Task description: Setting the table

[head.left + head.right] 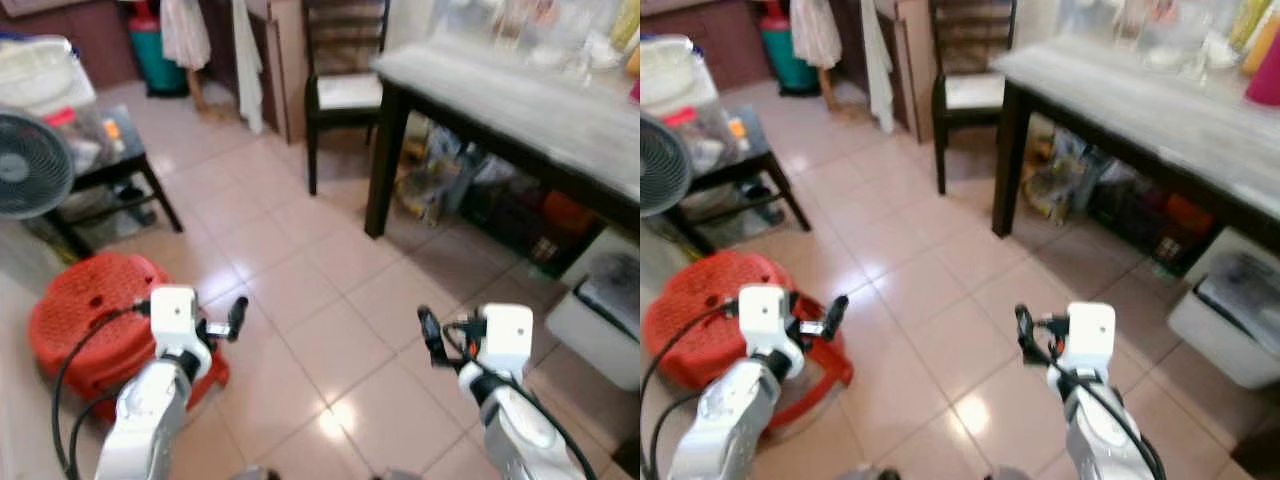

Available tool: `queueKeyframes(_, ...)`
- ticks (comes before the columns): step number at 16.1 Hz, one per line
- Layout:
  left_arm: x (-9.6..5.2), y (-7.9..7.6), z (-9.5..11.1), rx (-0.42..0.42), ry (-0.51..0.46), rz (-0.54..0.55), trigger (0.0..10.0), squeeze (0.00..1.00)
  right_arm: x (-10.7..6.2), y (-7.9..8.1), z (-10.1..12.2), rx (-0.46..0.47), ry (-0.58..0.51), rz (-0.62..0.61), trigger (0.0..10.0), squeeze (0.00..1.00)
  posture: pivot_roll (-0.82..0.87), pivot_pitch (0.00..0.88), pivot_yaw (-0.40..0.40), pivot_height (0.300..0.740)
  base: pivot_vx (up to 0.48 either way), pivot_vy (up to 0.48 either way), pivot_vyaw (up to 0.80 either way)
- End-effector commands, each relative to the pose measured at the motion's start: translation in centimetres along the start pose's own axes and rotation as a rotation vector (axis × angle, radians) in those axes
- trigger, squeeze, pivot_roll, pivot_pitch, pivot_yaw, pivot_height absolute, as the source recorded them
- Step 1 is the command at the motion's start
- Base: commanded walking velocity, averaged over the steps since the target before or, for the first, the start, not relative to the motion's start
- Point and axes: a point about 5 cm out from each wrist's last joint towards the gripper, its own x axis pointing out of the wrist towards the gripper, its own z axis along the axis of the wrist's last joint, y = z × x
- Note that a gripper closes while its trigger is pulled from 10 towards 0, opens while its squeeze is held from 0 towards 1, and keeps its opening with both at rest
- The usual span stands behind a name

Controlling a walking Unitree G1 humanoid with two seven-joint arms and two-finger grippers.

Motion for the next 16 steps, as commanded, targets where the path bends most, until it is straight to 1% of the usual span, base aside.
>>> queueKeyframes(1, 0.1, -0.5, 0.6, -0.01, -0.015, -0.031, 10.0, 0.0, -0.2, -0.1, 0.0, -0.001, 0.008, -0.009, 10.0, 0.0, -0.2, 0.151, 0.03, 0.74, 0.0, 0.0, -0.52)
queueKeyframes(5, 0.3, -0.9, 1.0, -0.034, -0.025, -0.058, 10.0, 0.0, -0.1, 0.0, 0.4, 0.0, -0.001, -0.01, 10.0, 0.0, -0.2, 0.151, 0.03, 0.74, 0.0, 0.0, -0.8)
queueKeyframes(7, 0.4, -1.3, 1.4, -0.047, -0.036, -0.077, 10.0, 0.0, -0.1, 0.2, 1.1, -0.003, -0.022, -0.007, 10.0, 0.0, -0.21, 0.157, 0.028, 0.74, 0.0, 0.0, -0.8)
queueKeyframes(10, 0.5, -1.7, 1.8, -0.056, -0.046, -0.091, 10.0, 0.0, 0.0, 0.3, 1.6, -0.002, -0.036, -0.004, 10.0, 0.0, -0.21, 0.161, 0.027, 0.74, 0.0, 0.0, -0.8)
queueKeyframes(11, 0.6, -1.7, 2.0, -0.054, -0.05, -0.092, 10.0, 0.0, 0.0, 0.3, 1.8, 0.002, -0.044, -0.005, 10.0, 0.0, -0.21, 0.159, 0.027, 0.74, 0.0, 0.0, -0.46)
queueKeyframes(14, 0.8, -1.8, 2.3, -0.057, -0.048, -0.092, 10.0, 0.0, 0.0, 0.3, 2.0, -0.003, -0.05, -0.004, 10.0, 0.0, -0.21, 0.159, 0.027, 0.74, 0.0, 0.0, 0.0)
queueKeyframes(16, 0.8, -1.7, 2.4, -0.045, -0.044, -0.09, 10.0, 0.0, 0.0, 0.4, 1.9, -0.004, -0.049, -0.004, 10.0, 0.0, -0.22, 0.154, 0.035, 0.74, 0.319, 0.0, 0.0)
